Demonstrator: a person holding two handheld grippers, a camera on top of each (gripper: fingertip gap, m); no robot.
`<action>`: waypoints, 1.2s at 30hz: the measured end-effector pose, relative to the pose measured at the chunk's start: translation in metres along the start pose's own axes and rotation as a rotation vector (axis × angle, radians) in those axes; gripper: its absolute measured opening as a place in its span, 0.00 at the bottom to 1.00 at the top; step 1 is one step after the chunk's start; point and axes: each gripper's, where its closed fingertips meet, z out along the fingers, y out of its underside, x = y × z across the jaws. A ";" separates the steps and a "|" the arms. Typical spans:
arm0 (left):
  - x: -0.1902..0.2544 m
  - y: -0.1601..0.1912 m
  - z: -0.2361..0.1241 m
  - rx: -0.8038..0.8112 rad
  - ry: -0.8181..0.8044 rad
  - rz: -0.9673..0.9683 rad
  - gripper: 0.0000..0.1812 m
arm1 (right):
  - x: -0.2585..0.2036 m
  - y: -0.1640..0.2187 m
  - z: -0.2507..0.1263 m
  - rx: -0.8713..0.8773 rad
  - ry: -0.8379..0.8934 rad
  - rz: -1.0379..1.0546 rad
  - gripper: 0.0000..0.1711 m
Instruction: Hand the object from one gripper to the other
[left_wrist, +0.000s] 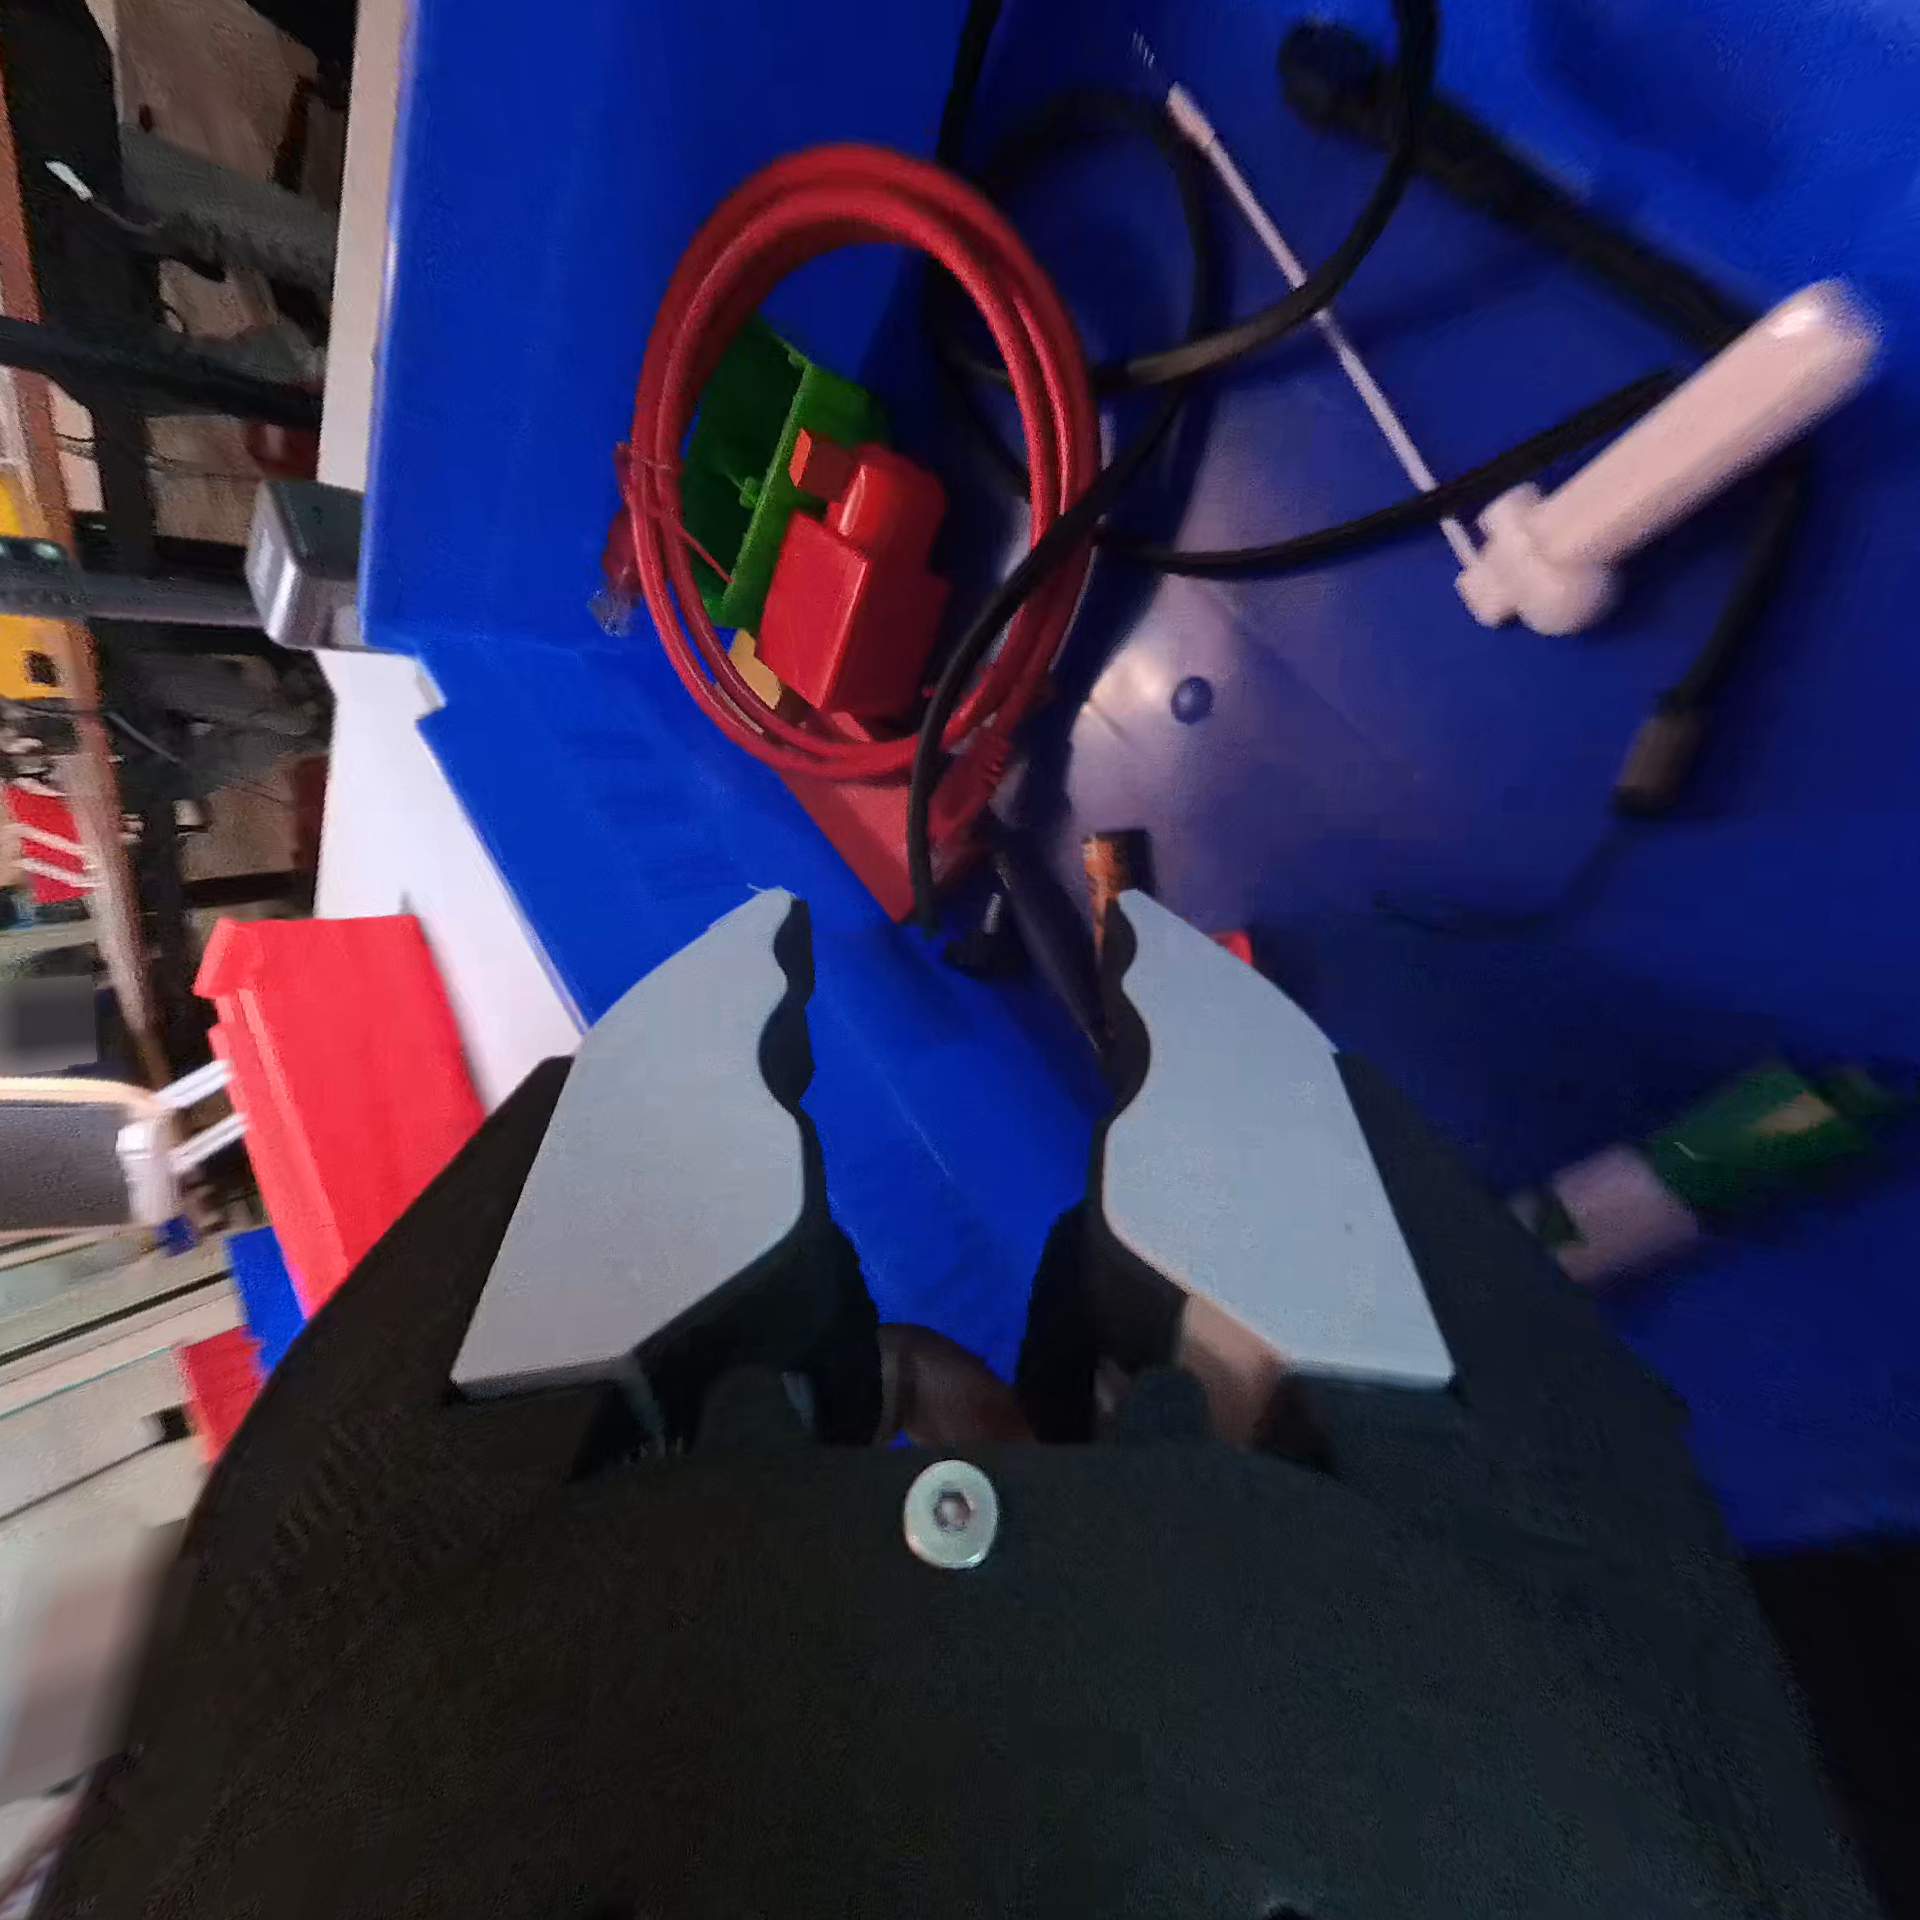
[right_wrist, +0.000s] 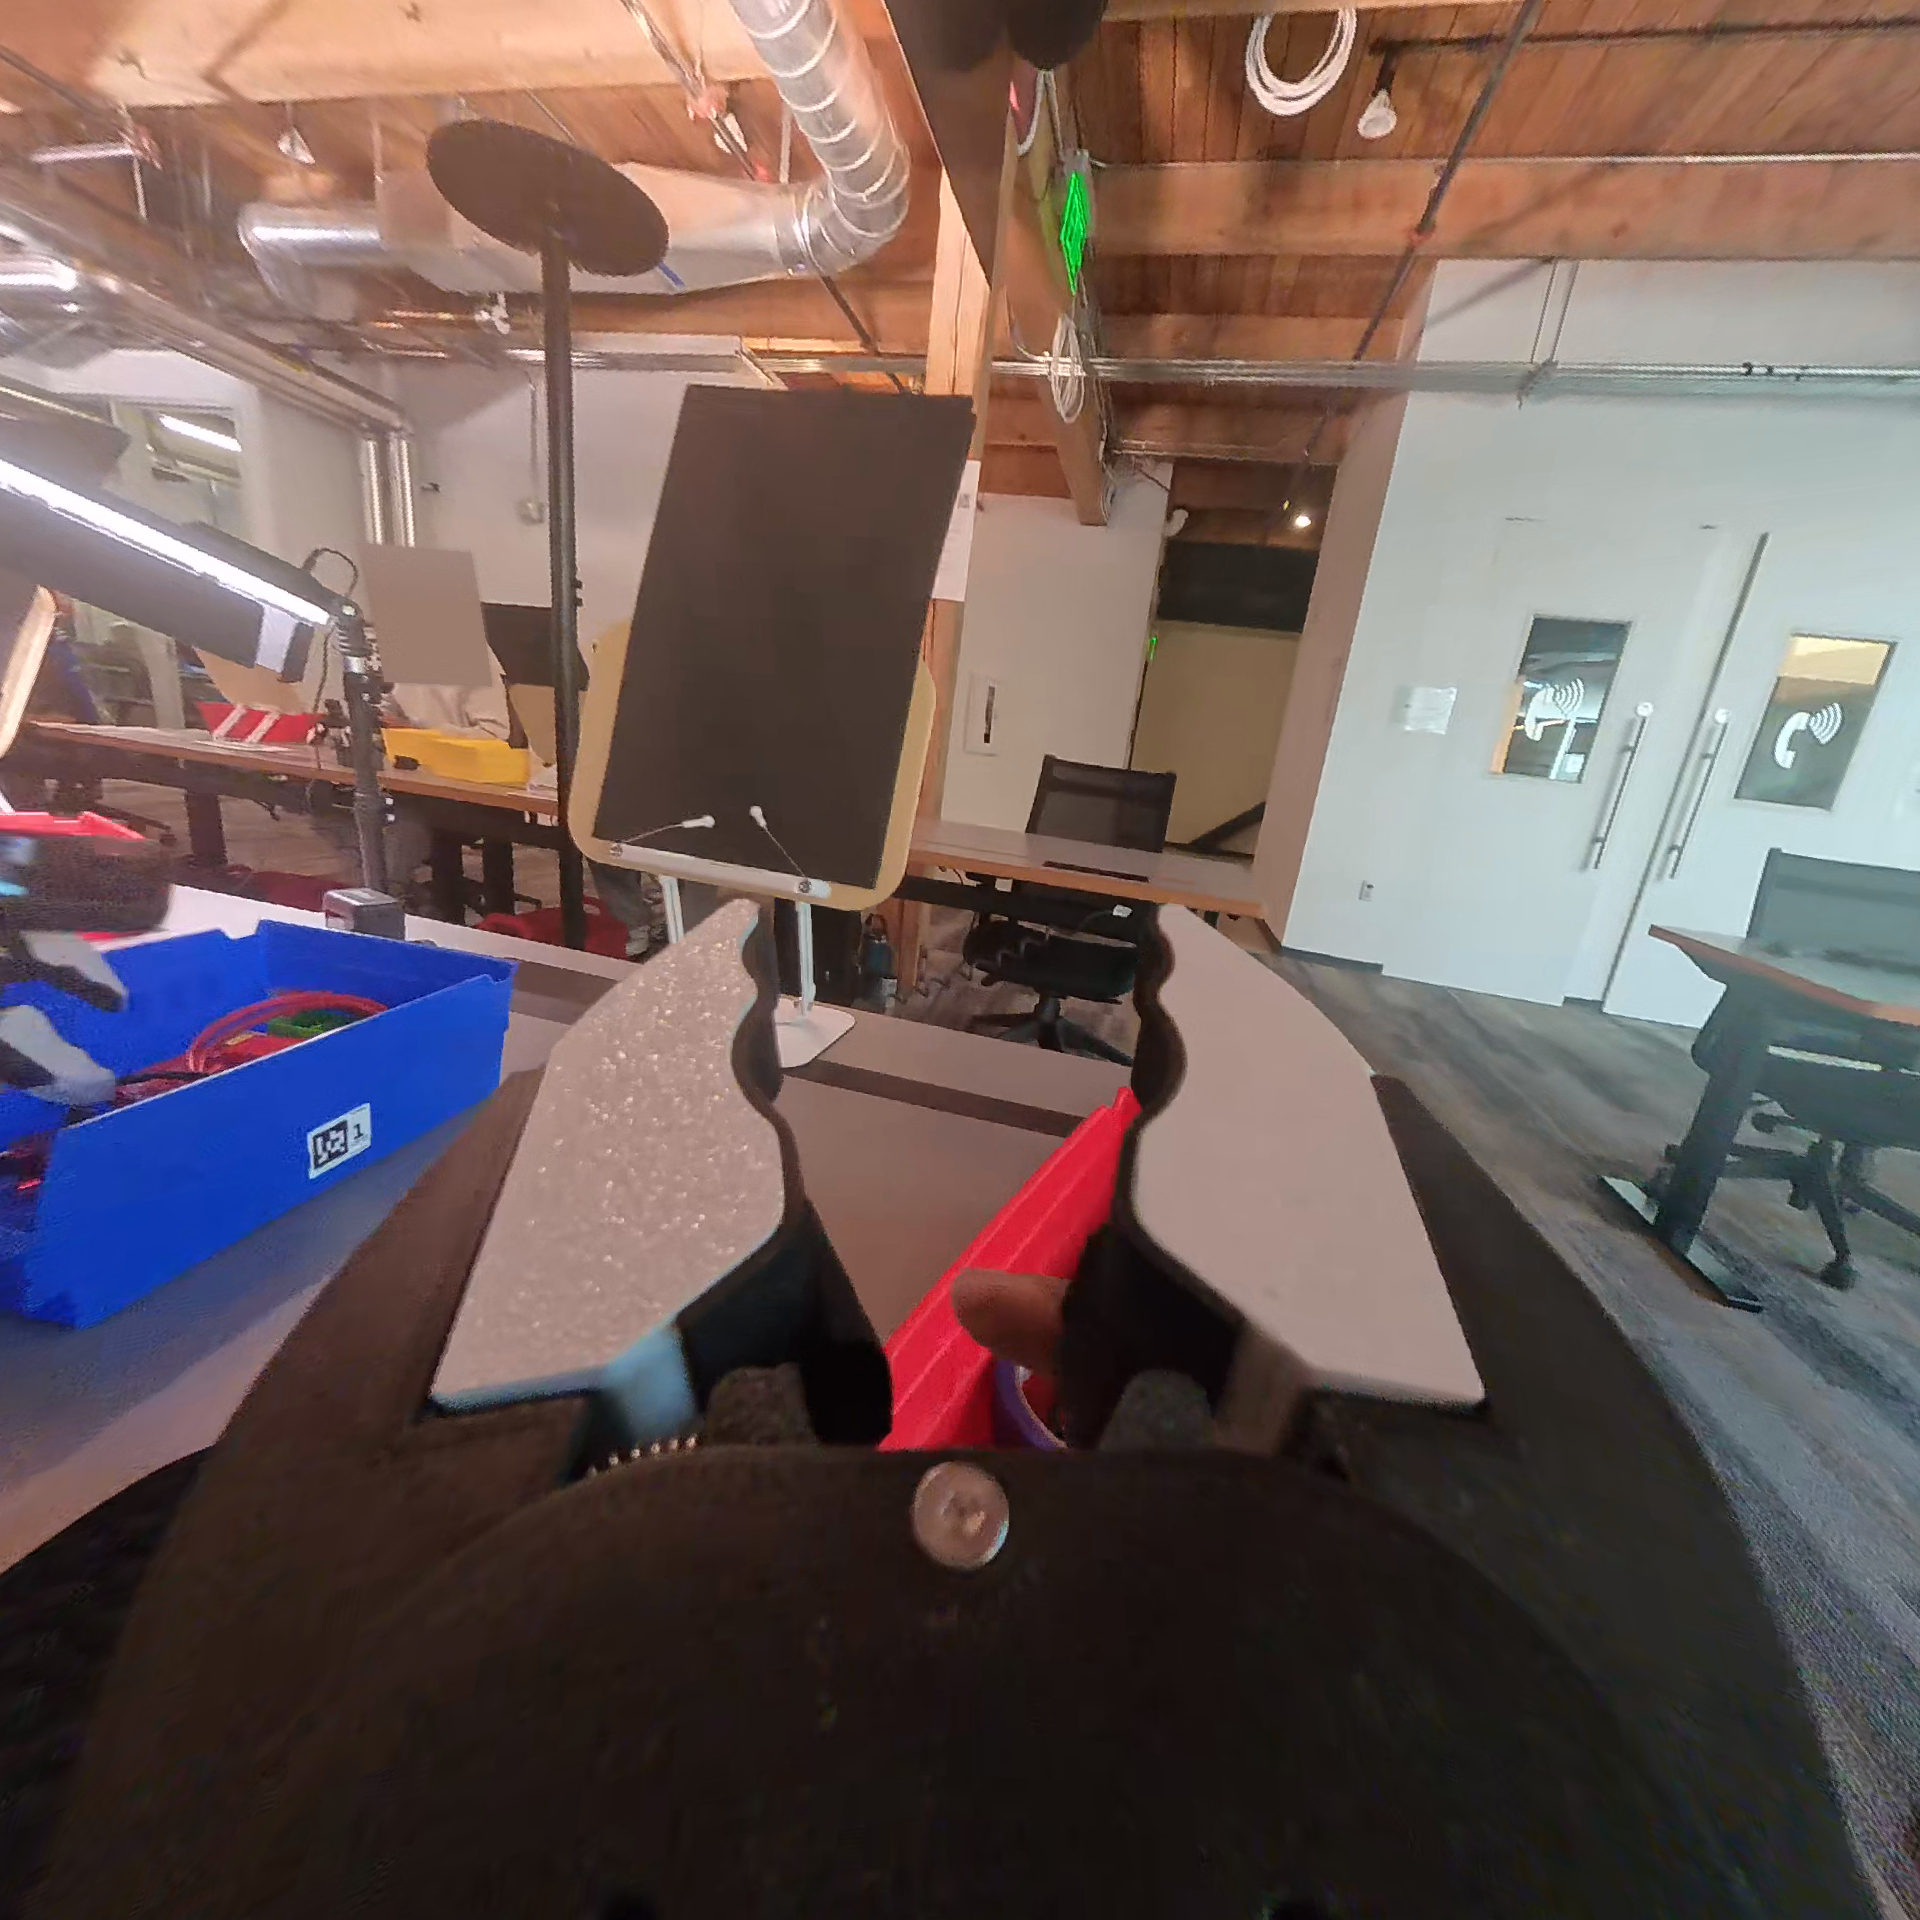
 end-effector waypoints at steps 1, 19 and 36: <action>-0.001 -0.003 0.008 -0.025 -0.014 0.024 0.29 | -0.001 -0.002 -0.001 0.005 -0.004 -0.004 0.38; -0.028 -0.036 -0.023 0.138 0.131 -0.139 0.02 | -0.007 -0.006 -0.003 0.016 -0.018 -0.025 0.33; -0.128 -0.116 -0.219 1.166 0.297 -0.610 0.02 | -0.024 -0.008 0.000 0.010 -0.069 -0.035 0.30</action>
